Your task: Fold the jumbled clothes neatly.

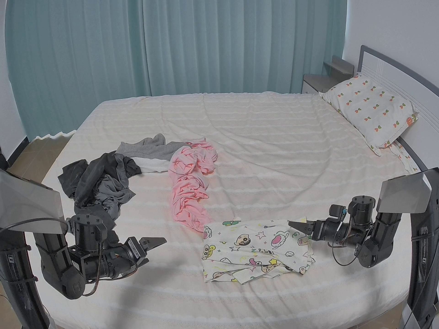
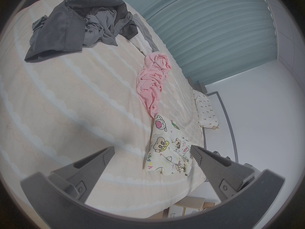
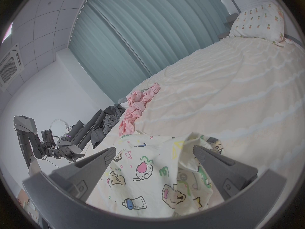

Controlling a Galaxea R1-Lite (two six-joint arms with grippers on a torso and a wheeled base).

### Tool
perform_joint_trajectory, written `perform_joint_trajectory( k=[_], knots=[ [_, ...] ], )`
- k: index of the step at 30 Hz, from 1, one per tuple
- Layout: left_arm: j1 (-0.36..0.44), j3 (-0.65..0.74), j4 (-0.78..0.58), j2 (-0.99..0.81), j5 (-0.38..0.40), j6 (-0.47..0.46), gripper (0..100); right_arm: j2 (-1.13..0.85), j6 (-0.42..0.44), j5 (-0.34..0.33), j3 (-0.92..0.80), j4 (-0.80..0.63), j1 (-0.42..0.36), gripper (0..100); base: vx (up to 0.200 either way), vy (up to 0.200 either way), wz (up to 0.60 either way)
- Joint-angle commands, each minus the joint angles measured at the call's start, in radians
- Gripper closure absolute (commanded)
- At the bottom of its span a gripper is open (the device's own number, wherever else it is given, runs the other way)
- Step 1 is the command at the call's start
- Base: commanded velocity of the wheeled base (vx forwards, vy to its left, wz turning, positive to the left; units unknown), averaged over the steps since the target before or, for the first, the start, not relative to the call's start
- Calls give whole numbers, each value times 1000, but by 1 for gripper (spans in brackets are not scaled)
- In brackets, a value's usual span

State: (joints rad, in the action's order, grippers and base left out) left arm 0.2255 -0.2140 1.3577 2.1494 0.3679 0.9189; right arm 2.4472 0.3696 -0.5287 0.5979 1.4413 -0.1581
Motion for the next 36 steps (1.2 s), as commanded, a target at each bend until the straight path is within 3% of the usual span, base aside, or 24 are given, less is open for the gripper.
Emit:
perform_joint_trajectory(
  k=[1,6,7,18,27,36],
  knots=[
    [0,1,0,3,0,1,0,27,0,1,45,-39,-12,0,0,0,0],
    [0,1,0,3,0,1,0,70,6,-8,126,-78,-1,0,0,0,0],
    [0,1,0,4,0,0,0,75,8,-8,132,-79,0,100,0,0,0],
    [1,1,0,4,-18,1,0,81,14,-2,140,-73,9,100,0,0,0],
    [1,2,0,4,-18,0,0,82,215,-2,227,-35,48,100,0,0,0],
    [1,2,0,4,-18,0,0,124,238,0,300,-48,54,100,0,0,0]
  ],
)
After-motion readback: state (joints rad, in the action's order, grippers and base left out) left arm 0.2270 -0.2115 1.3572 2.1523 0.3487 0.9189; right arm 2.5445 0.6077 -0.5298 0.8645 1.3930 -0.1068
